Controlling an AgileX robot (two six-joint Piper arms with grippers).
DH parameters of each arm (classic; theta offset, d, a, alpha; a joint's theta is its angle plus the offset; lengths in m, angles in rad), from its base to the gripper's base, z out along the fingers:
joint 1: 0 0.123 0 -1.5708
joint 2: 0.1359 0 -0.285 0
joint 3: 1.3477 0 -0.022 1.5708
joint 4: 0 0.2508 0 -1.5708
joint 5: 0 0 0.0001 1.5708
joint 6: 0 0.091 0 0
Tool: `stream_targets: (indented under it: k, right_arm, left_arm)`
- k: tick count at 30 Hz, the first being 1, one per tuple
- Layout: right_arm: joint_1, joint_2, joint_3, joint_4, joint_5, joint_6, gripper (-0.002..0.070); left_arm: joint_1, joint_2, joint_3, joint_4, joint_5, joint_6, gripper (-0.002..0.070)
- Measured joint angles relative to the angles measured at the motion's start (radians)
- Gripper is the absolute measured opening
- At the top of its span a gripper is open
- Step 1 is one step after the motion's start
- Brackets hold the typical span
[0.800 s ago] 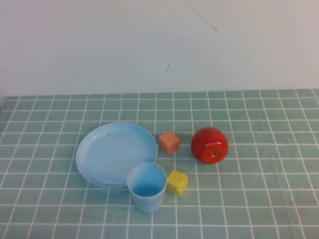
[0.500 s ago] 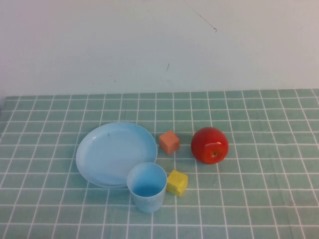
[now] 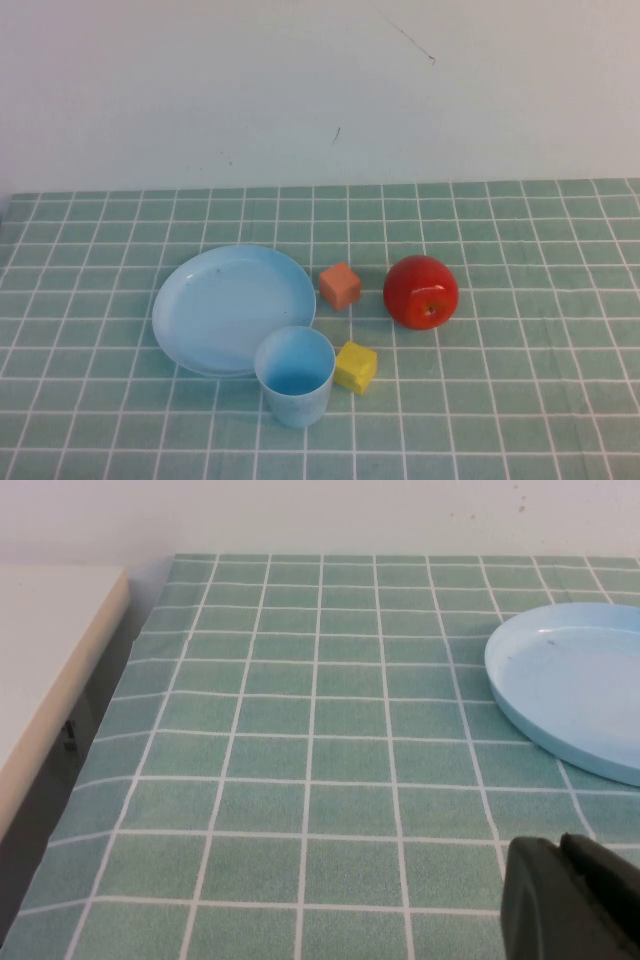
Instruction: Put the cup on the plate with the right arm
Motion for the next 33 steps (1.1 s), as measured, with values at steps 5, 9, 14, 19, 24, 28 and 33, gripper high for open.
stream_targets:
  k: [5, 9, 14, 19, 24, 28, 33]
  right_arm:
    - [0.0, 0.0, 0.0, 0.0, 0.0, 0.0, -0.0002]
    - [0.0, 0.0, 0.0, 0.0, 0.0, 0.0, -0.0002]
    - [0.0, 0.0, 0.0, 0.0, -0.002, 0.0, -0.0002]
    - [0.0, 0.0, 0.002, 0.0, -0.073, 0.0, -0.0002]
    - [0.0, 0.0, 0.002, 0.0, -0.195, 0.0, -0.0002]
    - [0.0, 0.0, 0.002, 0.0, -0.298, 0.002, -0.0002]
    - [0.0, 0.0, 0.002, 0.0, -0.479, -0.032, -0.0002]
  left_arm:
    - [0.0, 0.0, 0.0, 0.0, 0.0, 0.0, -0.0003]
    - [0.0, 0.0, 0.0, 0.0, 0.0, 0.0, -0.0003]
    - [0.0, 0.0, 0.0, 0.0, 0.0, -0.002, -0.0003]
    - [0.0, 0.0, 0.0, 0.0, 0.0, 0.0, -0.0003]
    - [0.0, 0.0, 0.0, 0.0, 0.0, 0.0, -0.0003]
    - [0.0, 0.0, 0.0, 0.0, 0.0, 0.0, -0.0003]
    - [0.0, 0.0, 0.0, 0.0, 0.0, 0.0, -0.0003]
